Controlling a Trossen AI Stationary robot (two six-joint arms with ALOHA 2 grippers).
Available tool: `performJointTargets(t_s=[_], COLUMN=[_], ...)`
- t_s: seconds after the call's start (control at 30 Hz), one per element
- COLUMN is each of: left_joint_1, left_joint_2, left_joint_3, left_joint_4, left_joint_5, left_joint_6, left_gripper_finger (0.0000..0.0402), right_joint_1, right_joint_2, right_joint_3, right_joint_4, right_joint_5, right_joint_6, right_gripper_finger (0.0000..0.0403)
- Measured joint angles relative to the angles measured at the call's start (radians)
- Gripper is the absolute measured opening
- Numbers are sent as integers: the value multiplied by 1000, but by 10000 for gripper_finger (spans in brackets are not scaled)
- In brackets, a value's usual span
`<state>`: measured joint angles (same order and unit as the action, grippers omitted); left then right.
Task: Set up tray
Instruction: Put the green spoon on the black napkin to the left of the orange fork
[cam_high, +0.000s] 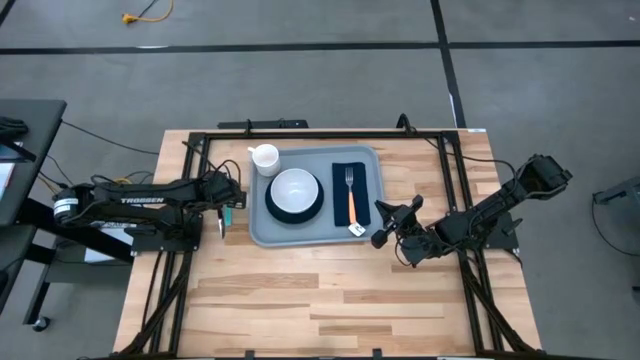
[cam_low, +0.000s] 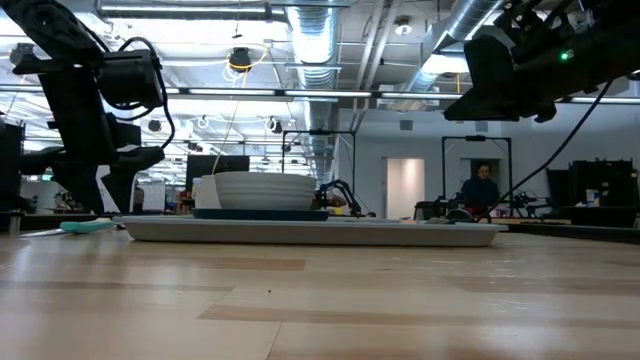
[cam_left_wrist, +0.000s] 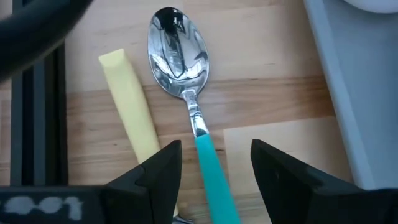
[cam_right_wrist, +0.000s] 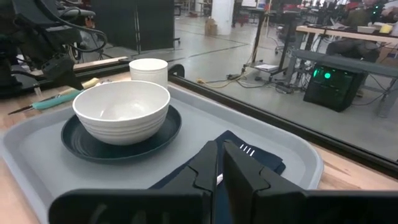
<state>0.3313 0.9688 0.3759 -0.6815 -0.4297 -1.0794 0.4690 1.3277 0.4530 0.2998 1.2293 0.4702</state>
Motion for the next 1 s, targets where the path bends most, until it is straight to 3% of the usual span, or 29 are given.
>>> performJointTargets(t_s=[0.47, 1.0], left_joint_1=[0, 15], left_joint_2=[3, 165], left_joint_3=[0, 0], left_joint_4=[0, 76], left_joint_5=[-21, -18], left_joint_6=[-5, -2], left_gripper_finger=[180, 180], right_joint_1=[0, 0], right_joint_2=[0, 0], right_joint_3=[0, 0], right_joint_4=[0, 0], right_joint_5=[-2, -2], right_joint_6=[0, -1], right_gripper_finger=[17, 17])
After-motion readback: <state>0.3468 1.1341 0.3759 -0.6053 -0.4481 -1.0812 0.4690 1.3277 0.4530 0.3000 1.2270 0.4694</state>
